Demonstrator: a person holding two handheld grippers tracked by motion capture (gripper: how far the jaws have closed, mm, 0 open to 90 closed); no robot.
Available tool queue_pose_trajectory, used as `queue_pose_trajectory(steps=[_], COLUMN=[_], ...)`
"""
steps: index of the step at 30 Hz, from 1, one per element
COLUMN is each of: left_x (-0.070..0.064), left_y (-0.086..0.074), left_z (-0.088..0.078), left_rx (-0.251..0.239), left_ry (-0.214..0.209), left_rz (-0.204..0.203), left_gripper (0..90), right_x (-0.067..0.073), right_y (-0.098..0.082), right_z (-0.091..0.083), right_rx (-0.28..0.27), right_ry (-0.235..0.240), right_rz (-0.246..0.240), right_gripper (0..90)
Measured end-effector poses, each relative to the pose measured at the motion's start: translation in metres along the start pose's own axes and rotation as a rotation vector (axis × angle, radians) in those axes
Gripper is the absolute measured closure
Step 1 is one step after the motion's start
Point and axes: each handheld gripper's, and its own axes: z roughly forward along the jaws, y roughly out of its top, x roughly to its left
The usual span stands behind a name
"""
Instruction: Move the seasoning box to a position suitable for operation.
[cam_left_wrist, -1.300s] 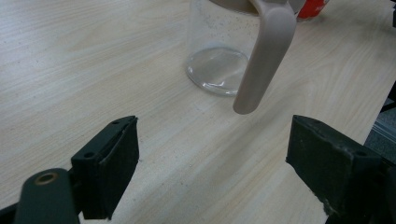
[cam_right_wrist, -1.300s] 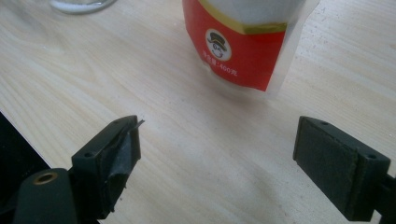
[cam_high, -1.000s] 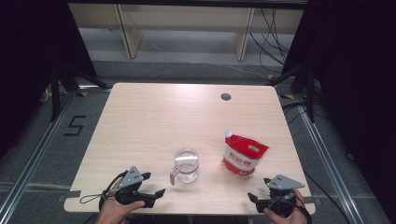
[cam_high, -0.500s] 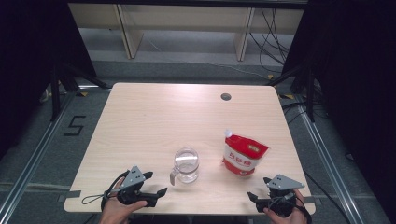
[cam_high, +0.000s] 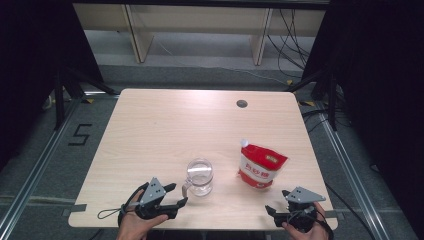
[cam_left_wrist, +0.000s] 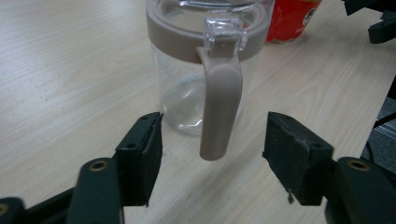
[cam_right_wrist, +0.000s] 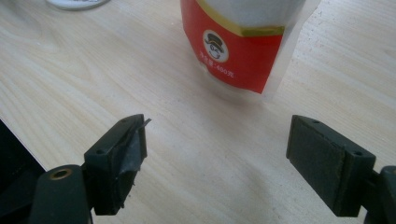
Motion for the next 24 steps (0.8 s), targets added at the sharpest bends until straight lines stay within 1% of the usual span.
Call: queue_pose_trajectory(steps=[1, 2, 3, 4, 5, 6, 7, 8, 9, 10, 11, 12, 13, 14, 15, 16, 17, 18, 19, 20, 21, 22, 23, 24], left_x=[-0.001, -0.001, -0.002, -0.003, -0.003, -0.003, -0.004, -0.003, -0.003, -0.003, -0.001, -0.001, -0.001, -0.001, 0.002, 0.008, 0.012, 0.016, 0.02, 0.02, 0.027, 0.029, 0.03, 0.03], left_y=[0.001, 0.001, 0.002, 0.003, 0.003, 0.004, 0.004, 0.005, 0.005, 0.005, 0.006, 0.006, 0.005, 0.005, 0.006, 0.005, 0.004, 0.004, 0.004, 0.004, 0.004, 0.003, 0.003, 0.003], left_z=[0.001, 0.001, 0.004, 0.004, 0.006, 0.007, 0.008, 0.009, 0.01, 0.01, 0.009, 0.009, 0.008, 0.008, 0.006, 0.004, 0.003, 0.002, 0.001, 0.001, 0.0, 0.0, 0.001, 0.002], left_rx=[-0.006, -0.006, -0.007, -0.009, -0.014, -0.013, -0.012, -0.014, -0.021, -0.021, -0.008, -0.01, -0.012, -0.012, -0.006, -0.013, -0.02, -0.022, -0.03, -0.03, -0.024, -0.026, -0.032, -0.027], left_ry=[-0.004, -0.004, -0.008, 0.008, 0.004, 0.007, 0.02, 0.016, 0.019, 0.019, 0.003, 0.015, 0.026, 0.026, 0.023, 0.039, 0.048, 0.058, 0.068, 0.068, 0.066, 0.056, 0.052, 0.053], left_rz=[-0.004, -0.004, 0.01, 0.02, 0.015, 0.026, 0.032, 0.037, 0.043, 0.043, 0.069, 0.079, 0.062, 0.062, 0.075, 0.048, 0.039, 0.04, 0.034, 0.034, 0.014, 0.006, -0.004, -0.004], left_gripper=[40.5, 42.9, 45.6, 47.3, 49.5, 51.9, 55.3, 58.9, 62.3, 63.9, 65.9, 68.6, 71.3, 71.6, 72.0, 72.2, 72.2, 72.4, 72.5, 72.7, 72.6, 72.3, 71.8, 71.5], right_x=[0.001, 0.001, 0.0, 0.0, 0.001, 0.0, 0.0, 0.0, 0.0, 0.0, 0.0, 0.0, -0.001, -0.001, -0.001, -0.001, -0.001, -0.001, 0.0, 0.0, 0.0, 0.0, 0.002, 0.002], right_y=[0.0, 0.0, 0.001, 0.0, 0.0, 0.0, 0.0, 0.0, 0.0, 0.0, 0.0, 0.0, 0.0, 0.0, 0.0, 0.0, 0.0, 0.0, 0.0, 0.0, 0.0, 0.0, -0.001, 0.0], right_z=[-0.001, -0.001, 0.0, -0.001, 0.0, 0.001, 0.001, 0.001, 0.001, 0.001, 0.001, 0.0, 0.0, 0.0, 0.0, 0.0, 0.0, 0.0, 0.0, 0.0, 0.0, 0.0, 0.0, -0.001], right_rx=[0.003, 0.003, -0.003, 0.002, 0.004, 0.003, 0.009, 0.012, 0.002, 0.002, 0.003, 0.002, 0.003, 0.003, 0.015, 0.022, 0.025, 0.025, 0.016, 0.01, 0.009, 0.011, 0.019, 0.031], right_ry=[-0.001, -0.001, -0.002, -0.001, 0.001, 0.008, 0.015, 0.009, 0.0, 0.0, 0.004, 0.003, 0.002, 0.002, 0.027, 0.029, 0.026, 0.025, 0.011, 0.003, 0.004, 0.005, 0.008, 0.016], right_rz=[0.011, 0.011, 0.003, 0.008, 0.009, 0.0, 0.005, 0.0, -0.002, -0.002, -0.006, -0.007, -0.009, -0.009, -0.001, 0.002, -0.001, -0.005, -0.005, -0.007, -0.005, -0.007, 0.017, 0.024], right_gripper=[21.0, 21.0, 21.0, 21.1, 21.2, 21.3, 21.4, 21.5, 21.6, 21.6, 21.9, 21.9, 21.9, 21.9, 21.9, 21.9, 22.0, 22.0, 22.0, 22.0, 22.1, 22.2, 22.3, 22.3])
